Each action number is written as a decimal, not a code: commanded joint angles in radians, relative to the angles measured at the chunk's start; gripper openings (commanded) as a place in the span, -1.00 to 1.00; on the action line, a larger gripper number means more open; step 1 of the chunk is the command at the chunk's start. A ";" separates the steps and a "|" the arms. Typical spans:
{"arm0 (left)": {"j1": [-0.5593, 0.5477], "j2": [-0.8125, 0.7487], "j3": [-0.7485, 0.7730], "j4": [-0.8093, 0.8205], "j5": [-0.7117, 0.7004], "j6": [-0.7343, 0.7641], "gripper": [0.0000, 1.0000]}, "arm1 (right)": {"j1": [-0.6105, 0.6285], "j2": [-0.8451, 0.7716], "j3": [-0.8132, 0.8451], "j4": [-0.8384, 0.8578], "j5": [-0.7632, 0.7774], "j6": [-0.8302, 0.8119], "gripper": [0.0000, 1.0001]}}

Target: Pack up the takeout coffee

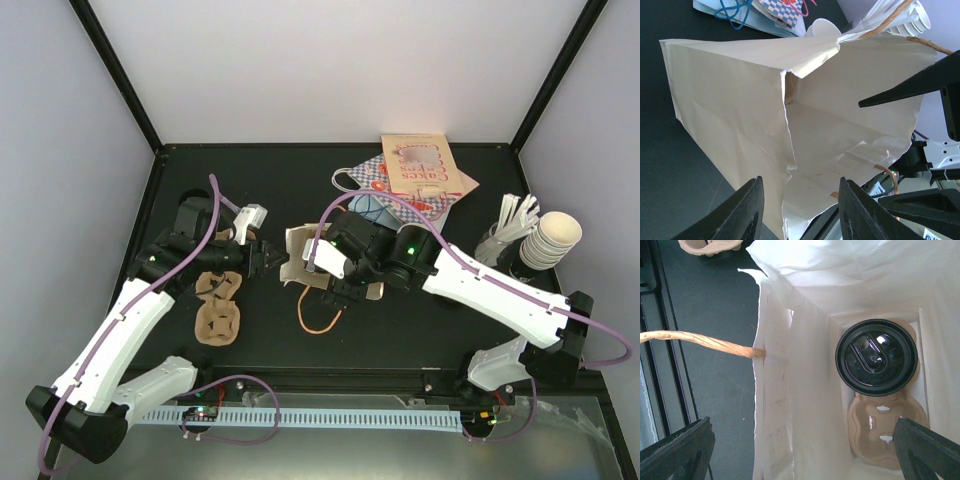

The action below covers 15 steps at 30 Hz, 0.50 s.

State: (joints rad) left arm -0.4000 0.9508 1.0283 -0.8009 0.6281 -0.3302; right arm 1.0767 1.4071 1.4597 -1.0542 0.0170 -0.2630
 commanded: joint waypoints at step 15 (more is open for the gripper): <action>-0.003 0.009 0.042 -0.004 -0.003 -0.016 -0.13 | 0.004 -0.062 0.000 0.032 -0.012 0.010 1.00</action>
State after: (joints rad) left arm -0.3996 0.9516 1.0283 -0.8009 0.6281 -0.3367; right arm 1.0767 1.3735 1.4597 -1.0443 0.0162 -0.2626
